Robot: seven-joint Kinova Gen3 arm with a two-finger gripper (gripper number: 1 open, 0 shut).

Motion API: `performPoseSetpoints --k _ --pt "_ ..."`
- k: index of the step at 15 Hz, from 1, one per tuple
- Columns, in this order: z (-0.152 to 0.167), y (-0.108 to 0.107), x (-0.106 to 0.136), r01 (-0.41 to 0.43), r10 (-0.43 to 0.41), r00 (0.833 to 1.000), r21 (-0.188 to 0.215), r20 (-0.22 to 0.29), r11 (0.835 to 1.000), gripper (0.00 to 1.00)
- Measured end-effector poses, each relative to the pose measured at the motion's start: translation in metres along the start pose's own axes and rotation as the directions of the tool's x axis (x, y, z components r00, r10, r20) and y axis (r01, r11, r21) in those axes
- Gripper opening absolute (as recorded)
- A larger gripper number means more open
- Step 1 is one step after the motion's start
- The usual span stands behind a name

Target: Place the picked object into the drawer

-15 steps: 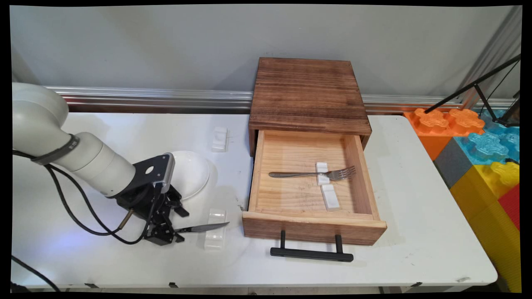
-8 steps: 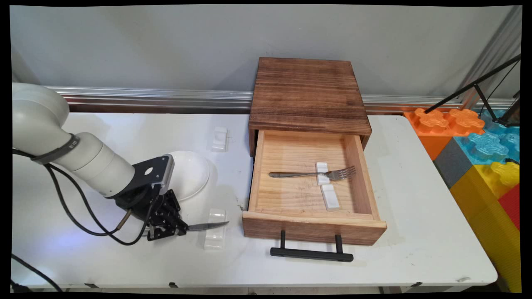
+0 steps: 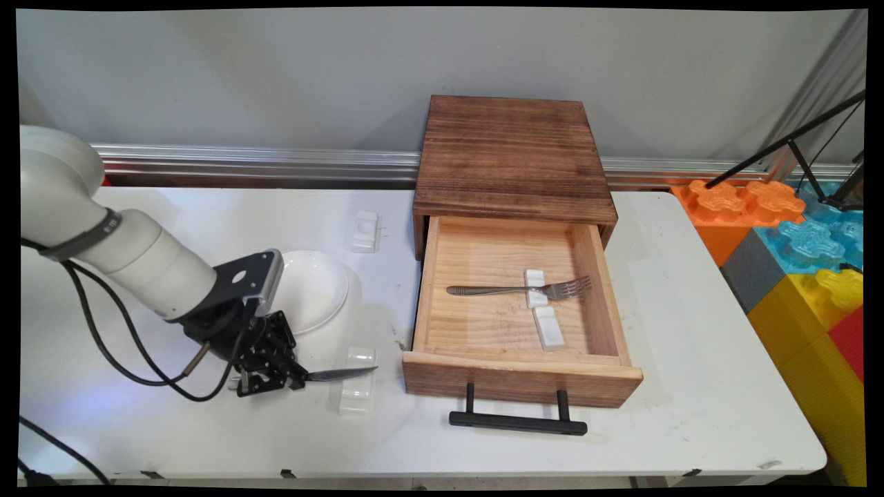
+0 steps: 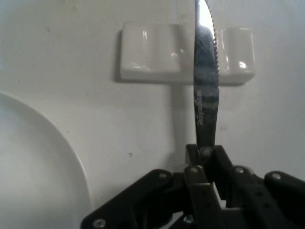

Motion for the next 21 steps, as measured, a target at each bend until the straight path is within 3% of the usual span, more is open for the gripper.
performPoseSetpoints --k 11,16,21 --pt "-0.076 -0.024 0.027 0.025 -0.025 1.0 0.006 -0.012 1.0 0.0" --pt "-0.105 -0.047 0.053 0.036 -0.035 0.999 0.03 -0.027 0.999 0.0" --pt "-0.119 -0.069 0.096 0.021 -0.019 0.999 0.03 -0.051 0.999 0.0"
